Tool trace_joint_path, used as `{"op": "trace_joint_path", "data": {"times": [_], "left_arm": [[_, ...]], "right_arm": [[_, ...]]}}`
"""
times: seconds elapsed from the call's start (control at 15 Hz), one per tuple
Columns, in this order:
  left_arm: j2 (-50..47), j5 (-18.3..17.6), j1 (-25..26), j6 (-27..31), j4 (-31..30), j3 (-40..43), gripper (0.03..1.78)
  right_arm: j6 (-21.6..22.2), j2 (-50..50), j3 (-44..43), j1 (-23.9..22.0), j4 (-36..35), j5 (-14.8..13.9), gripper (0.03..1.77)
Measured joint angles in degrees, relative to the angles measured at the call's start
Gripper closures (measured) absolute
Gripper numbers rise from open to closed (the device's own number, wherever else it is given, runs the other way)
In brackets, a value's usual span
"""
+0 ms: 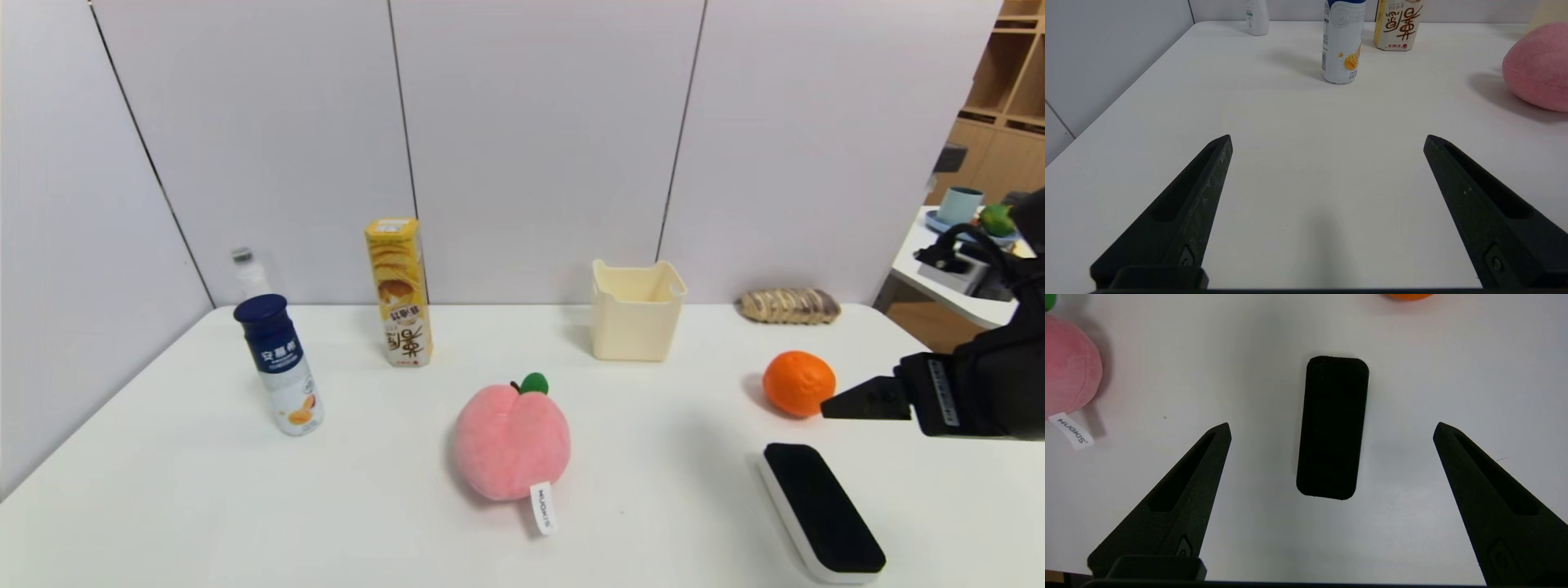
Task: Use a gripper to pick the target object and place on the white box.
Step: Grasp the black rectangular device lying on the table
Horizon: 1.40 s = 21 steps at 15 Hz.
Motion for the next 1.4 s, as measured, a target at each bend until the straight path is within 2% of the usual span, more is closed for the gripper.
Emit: {"op": "trace_joint_path", "data": {"times": [0.2, 0.6, 0.87, 1.4], "left_arm": [[0.00, 0.02, -0.02, 0.00, 0.02, 0.00, 0.12], [0.00, 0.02, 0.00, 0.02, 0.02, 0.00, 0.12], [0.00, 0.04, 0.00, 0.00, 0.02, 0.00, 0.12], [0.00, 0.02, -0.02, 0.00, 0.00, 0.00, 0.12]], "right_arm": [[5.16, 6.03, -0.50, 0.49, 3.50, -2.07, 0.09], [12.21, 12.90, 0.44, 2.15, 3.96, -5.99, 0.09], [14.04, 15.85, 0.52, 3.83, 3.96, -7.72, 0.09], [14.29, 19.08, 1.97, 4.71, 4.05, -7.19, 0.09]]}}
